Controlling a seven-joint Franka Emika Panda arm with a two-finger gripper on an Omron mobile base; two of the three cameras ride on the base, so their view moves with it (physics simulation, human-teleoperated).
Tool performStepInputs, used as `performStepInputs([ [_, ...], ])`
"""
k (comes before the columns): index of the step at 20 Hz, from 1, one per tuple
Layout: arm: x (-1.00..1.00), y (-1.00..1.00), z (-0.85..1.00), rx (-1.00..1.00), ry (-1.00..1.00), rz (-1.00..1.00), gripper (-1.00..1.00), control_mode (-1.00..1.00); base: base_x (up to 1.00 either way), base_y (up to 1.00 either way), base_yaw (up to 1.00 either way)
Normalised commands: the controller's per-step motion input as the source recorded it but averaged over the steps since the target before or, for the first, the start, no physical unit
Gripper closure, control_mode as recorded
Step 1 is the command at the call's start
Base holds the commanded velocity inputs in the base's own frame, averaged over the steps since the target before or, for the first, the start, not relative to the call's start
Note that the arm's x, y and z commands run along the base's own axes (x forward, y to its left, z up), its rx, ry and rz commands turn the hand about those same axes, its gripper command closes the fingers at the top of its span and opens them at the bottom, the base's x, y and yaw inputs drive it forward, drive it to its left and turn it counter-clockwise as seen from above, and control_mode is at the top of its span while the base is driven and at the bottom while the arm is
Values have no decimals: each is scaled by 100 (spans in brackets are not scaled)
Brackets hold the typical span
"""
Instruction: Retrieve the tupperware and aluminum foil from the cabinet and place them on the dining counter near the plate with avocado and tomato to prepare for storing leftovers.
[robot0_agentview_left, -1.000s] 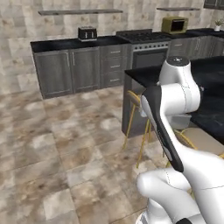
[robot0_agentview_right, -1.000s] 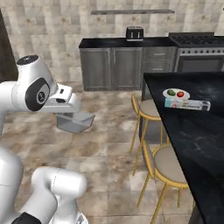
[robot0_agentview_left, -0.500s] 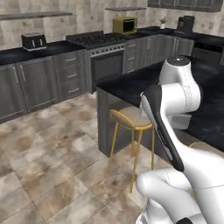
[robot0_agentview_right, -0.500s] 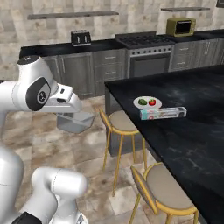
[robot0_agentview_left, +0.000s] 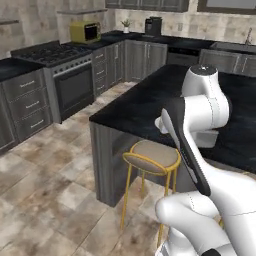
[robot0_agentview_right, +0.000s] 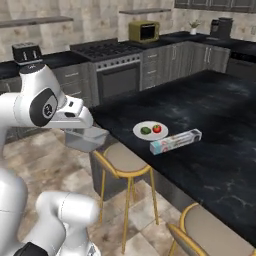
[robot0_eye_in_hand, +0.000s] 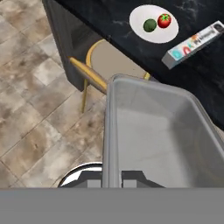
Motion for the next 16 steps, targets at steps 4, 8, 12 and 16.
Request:
performStepInputs([
  [4,0,0,0,0,0,0,100,100,100,70,-56],
  [8,0,0,0,0,0,0,100,100,97,65,-57],
  [12,0,0,0,0,0,0,100,100,90,51,-58],
  [16,0,0,0,0,0,0,100,100,85,41,-58],
])
